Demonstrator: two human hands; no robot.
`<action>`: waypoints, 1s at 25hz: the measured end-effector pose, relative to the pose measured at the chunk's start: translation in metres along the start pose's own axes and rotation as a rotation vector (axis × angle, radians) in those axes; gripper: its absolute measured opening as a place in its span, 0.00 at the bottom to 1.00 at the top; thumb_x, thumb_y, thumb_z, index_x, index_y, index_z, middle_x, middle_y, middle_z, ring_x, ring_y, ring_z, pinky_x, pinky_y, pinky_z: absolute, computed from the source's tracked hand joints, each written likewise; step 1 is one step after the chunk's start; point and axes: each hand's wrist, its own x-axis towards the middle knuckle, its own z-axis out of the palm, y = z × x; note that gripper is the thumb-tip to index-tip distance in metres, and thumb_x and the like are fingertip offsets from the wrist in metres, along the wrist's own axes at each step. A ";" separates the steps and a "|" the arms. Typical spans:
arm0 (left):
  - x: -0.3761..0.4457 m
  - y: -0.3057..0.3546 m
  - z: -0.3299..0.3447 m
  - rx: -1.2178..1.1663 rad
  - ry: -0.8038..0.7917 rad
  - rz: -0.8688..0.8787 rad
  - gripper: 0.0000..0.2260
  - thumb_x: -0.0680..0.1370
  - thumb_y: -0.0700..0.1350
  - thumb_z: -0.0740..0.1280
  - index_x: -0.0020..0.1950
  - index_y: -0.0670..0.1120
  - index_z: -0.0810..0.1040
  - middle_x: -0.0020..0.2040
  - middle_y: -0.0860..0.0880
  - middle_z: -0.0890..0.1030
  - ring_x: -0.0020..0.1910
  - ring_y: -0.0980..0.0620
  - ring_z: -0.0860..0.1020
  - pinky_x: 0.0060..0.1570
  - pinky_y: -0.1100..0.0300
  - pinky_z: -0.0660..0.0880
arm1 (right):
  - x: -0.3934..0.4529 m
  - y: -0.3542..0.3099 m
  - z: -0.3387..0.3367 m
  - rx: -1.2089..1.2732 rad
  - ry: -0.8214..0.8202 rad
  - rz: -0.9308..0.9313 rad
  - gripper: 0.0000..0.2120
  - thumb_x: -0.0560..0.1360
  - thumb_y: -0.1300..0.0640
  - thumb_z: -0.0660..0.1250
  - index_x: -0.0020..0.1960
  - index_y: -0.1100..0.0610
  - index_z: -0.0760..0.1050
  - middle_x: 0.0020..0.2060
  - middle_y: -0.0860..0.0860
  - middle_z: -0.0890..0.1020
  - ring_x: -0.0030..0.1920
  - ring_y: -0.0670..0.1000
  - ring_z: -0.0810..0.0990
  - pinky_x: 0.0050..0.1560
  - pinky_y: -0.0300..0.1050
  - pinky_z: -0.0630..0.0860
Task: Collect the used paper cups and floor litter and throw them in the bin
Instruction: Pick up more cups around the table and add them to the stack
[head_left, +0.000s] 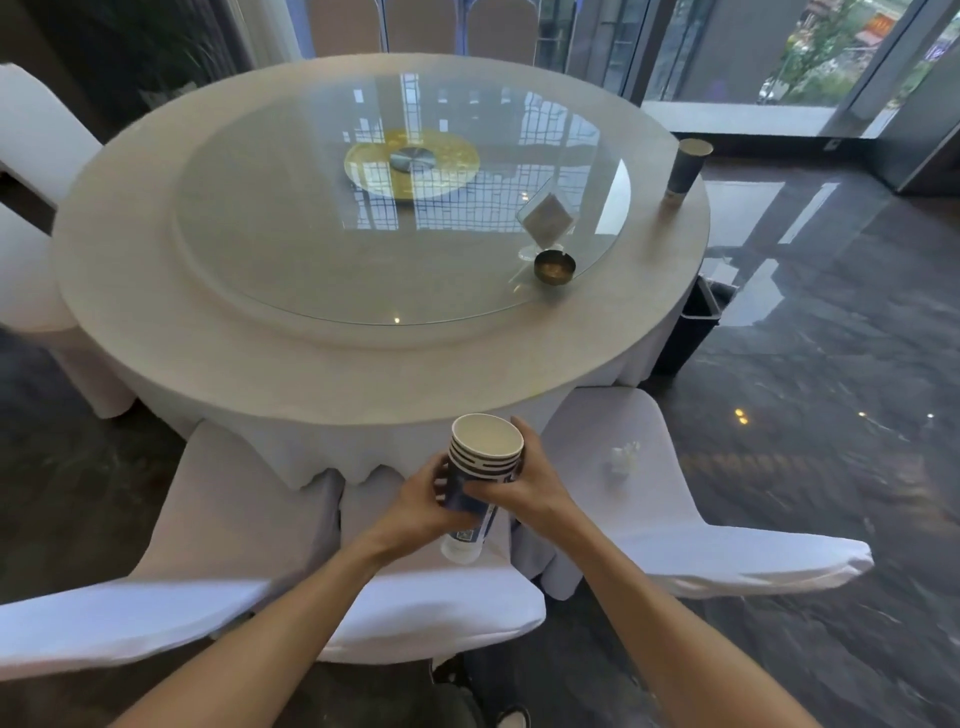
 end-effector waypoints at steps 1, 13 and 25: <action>0.005 -0.003 -0.001 0.007 0.030 -0.011 0.32 0.68 0.43 0.83 0.68 0.50 0.75 0.60 0.52 0.82 0.59 0.51 0.82 0.56 0.55 0.83 | 0.005 -0.003 0.001 -0.004 -0.014 0.025 0.50 0.66 0.57 0.83 0.78 0.54 0.57 0.61 0.44 0.79 0.64 0.47 0.78 0.62 0.42 0.78; 0.095 -0.044 -0.015 0.042 0.111 -0.033 0.31 0.64 0.46 0.85 0.61 0.53 0.74 0.55 0.57 0.82 0.52 0.59 0.81 0.44 0.69 0.76 | 0.087 0.003 0.005 -0.195 -0.047 0.122 0.48 0.68 0.38 0.77 0.81 0.50 0.60 0.77 0.49 0.67 0.75 0.49 0.68 0.74 0.53 0.68; 0.117 -0.207 -0.028 0.181 0.188 -0.260 0.37 0.59 0.57 0.80 0.67 0.58 0.73 0.64 0.52 0.80 0.63 0.50 0.81 0.61 0.44 0.79 | 0.179 0.214 0.054 -0.920 -0.442 0.198 0.31 0.79 0.41 0.65 0.79 0.48 0.64 0.79 0.59 0.64 0.78 0.63 0.59 0.75 0.60 0.64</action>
